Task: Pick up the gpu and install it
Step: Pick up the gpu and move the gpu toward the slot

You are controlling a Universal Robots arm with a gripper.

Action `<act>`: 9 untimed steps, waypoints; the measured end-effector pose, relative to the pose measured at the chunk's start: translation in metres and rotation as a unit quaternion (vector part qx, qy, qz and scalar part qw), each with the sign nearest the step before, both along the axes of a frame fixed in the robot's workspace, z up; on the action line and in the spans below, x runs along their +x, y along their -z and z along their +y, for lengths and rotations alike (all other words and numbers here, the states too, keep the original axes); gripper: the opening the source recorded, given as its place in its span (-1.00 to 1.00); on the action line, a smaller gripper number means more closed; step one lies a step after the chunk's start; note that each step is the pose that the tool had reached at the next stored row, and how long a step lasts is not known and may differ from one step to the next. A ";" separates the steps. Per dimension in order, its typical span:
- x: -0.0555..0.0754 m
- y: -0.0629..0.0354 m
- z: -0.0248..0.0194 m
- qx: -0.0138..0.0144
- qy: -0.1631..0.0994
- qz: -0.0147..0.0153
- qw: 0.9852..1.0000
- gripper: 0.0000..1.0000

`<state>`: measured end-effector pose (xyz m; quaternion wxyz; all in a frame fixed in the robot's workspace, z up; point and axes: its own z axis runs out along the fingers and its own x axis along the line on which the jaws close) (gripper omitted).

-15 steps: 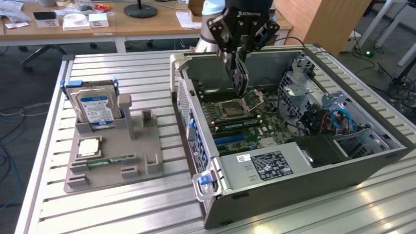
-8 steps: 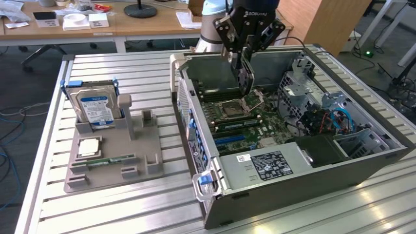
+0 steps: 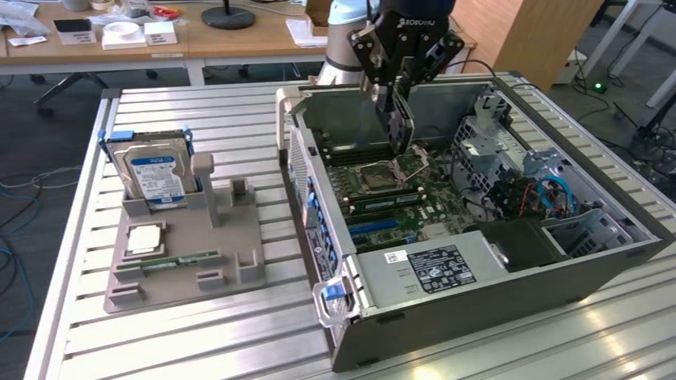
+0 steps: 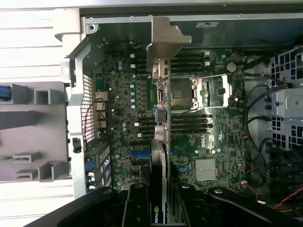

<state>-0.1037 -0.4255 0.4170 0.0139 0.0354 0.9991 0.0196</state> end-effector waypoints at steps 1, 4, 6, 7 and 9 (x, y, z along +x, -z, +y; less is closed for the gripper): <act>0.002 0.0000 0.0000 0.000 0.000 0.000 1.000 -0.47; 0.008 0.0000 -0.0001 0.000 0.000 0.000 1.000 -0.47; 0.012 0.0000 -0.0001 0.000 0.000 0.000 1.000 -0.47; 0.014 0.0000 -0.0001 0.000 0.000 0.000 1.000 -0.47; 0.018 0.0000 -0.0001 0.000 0.000 0.000 1.000 -0.47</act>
